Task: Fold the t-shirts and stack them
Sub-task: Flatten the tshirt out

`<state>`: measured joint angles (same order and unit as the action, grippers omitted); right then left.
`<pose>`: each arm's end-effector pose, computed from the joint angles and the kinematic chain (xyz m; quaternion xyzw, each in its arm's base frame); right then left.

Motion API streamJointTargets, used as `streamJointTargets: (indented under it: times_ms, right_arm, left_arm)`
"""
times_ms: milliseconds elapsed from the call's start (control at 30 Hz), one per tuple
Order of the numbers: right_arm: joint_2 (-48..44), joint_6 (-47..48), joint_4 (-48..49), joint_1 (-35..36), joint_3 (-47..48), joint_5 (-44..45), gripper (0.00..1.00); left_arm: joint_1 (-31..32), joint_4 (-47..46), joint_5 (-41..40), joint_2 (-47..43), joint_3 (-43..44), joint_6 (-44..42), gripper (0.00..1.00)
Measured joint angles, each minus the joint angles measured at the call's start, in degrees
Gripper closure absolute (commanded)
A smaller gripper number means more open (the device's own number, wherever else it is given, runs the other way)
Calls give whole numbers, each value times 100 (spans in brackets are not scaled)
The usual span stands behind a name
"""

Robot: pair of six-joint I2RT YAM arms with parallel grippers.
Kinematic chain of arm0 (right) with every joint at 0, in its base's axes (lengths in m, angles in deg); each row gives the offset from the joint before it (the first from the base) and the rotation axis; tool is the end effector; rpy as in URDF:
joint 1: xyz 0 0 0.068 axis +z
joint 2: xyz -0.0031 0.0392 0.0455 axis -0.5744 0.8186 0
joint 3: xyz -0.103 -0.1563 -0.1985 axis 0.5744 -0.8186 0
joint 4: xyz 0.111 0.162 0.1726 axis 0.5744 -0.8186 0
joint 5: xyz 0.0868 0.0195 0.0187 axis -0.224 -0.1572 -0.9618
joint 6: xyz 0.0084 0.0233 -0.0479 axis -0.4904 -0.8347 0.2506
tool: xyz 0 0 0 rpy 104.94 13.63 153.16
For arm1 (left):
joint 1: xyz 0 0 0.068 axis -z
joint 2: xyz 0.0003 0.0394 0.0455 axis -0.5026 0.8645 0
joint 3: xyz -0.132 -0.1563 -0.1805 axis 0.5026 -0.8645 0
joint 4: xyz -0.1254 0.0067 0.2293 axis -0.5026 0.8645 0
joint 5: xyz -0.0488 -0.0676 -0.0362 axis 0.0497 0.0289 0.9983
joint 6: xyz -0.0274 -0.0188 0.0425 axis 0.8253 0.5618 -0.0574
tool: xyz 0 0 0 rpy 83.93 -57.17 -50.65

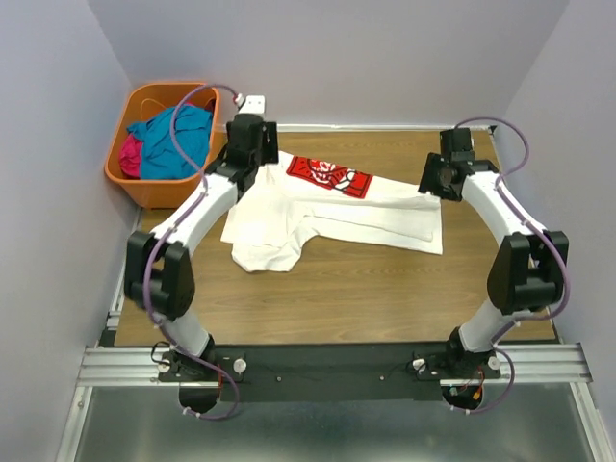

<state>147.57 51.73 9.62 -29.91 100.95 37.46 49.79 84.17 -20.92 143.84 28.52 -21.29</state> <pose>0.3769 0.0254 0.2727 0.1406 0.9314 -0.0490 0.3323 0.4000 -0.1315 0.3280 -0.0201 0.8276 -0.0276 0.5603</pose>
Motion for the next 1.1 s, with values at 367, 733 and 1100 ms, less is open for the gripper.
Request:
streamJointTargets:
  times_ms: [367,733,1100]
  right_arm:
    - [-654,-542,1163,-2,-2326,-1954,46]
    - [-291,-1150,1875,-581,-2815,-1915,46]
    - [-483,-1224,2013,-1410,-2892,-1725,36]
  left_arm:
    - [-151,-24,313,-2739,-3773,850,29]
    - [-542,-35,413,-3353,-4588,1211,29]
    - [-542,-52,538,-3042,-4677,1246,34]
